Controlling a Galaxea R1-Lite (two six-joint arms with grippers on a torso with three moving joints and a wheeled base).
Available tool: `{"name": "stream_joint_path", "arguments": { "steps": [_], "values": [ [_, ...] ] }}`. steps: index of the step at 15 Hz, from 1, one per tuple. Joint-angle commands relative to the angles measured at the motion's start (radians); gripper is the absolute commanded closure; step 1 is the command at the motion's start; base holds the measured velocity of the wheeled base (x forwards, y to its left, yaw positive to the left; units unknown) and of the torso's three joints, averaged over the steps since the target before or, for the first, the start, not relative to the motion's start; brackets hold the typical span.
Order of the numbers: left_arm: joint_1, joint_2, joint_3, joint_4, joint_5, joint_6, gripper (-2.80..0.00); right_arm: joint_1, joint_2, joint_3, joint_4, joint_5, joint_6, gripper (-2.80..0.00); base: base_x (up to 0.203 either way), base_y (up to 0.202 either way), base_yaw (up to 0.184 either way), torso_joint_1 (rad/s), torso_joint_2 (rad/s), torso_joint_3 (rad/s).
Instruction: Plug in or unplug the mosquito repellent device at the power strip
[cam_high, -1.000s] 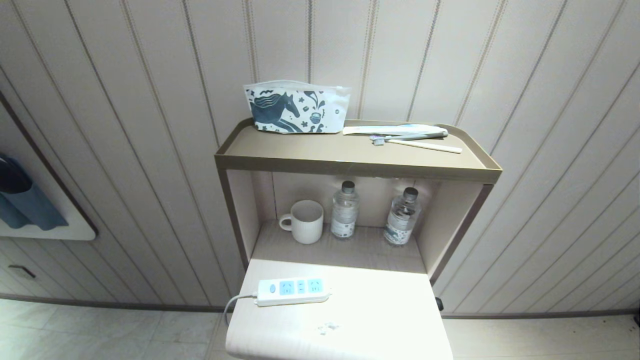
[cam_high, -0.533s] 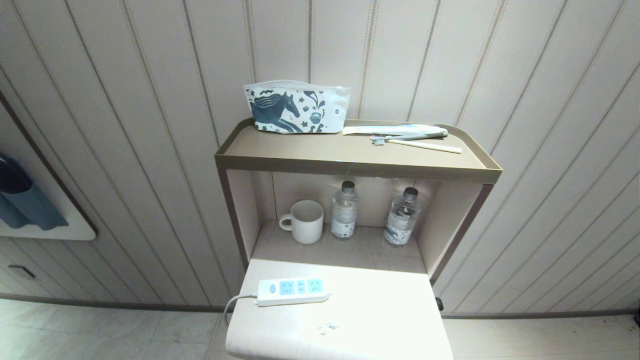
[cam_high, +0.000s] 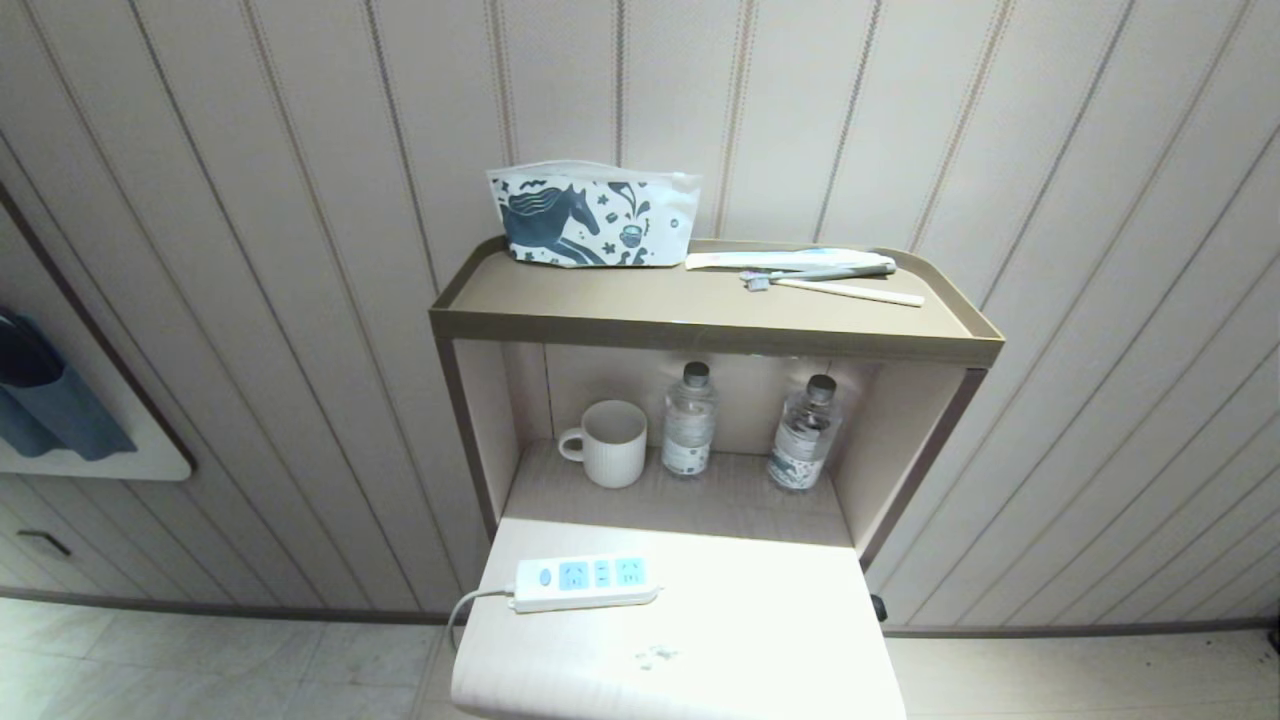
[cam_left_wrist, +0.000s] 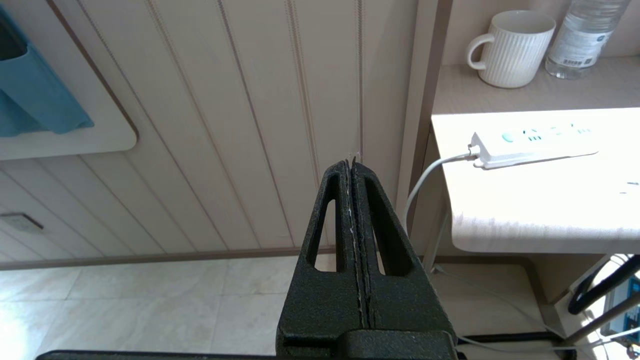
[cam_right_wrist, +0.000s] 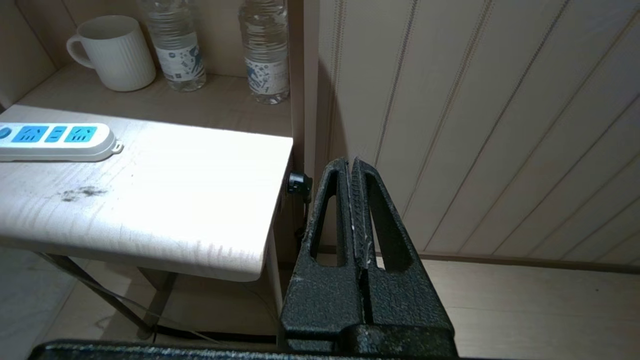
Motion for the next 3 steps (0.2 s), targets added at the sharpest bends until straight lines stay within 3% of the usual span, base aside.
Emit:
{"name": "stream_joint_path", "arguments": {
  "steps": [1,3],
  "values": [
    [0.000,0.001,0.000,0.001,0.000,0.000,0.00,0.000,0.001,0.000,0.000,-0.003,0.002,0.00,0.000,0.000,0.000,0.000,0.00,0.000],
    [0.000,0.001,0.000,0.001,0.000,0.001,0.00,-0.002,0.001,0.000,-0.003,-0.006,0.002,0.00,0.000,0.000,0.000,0.000,0.00,0.000]
  ]
}}
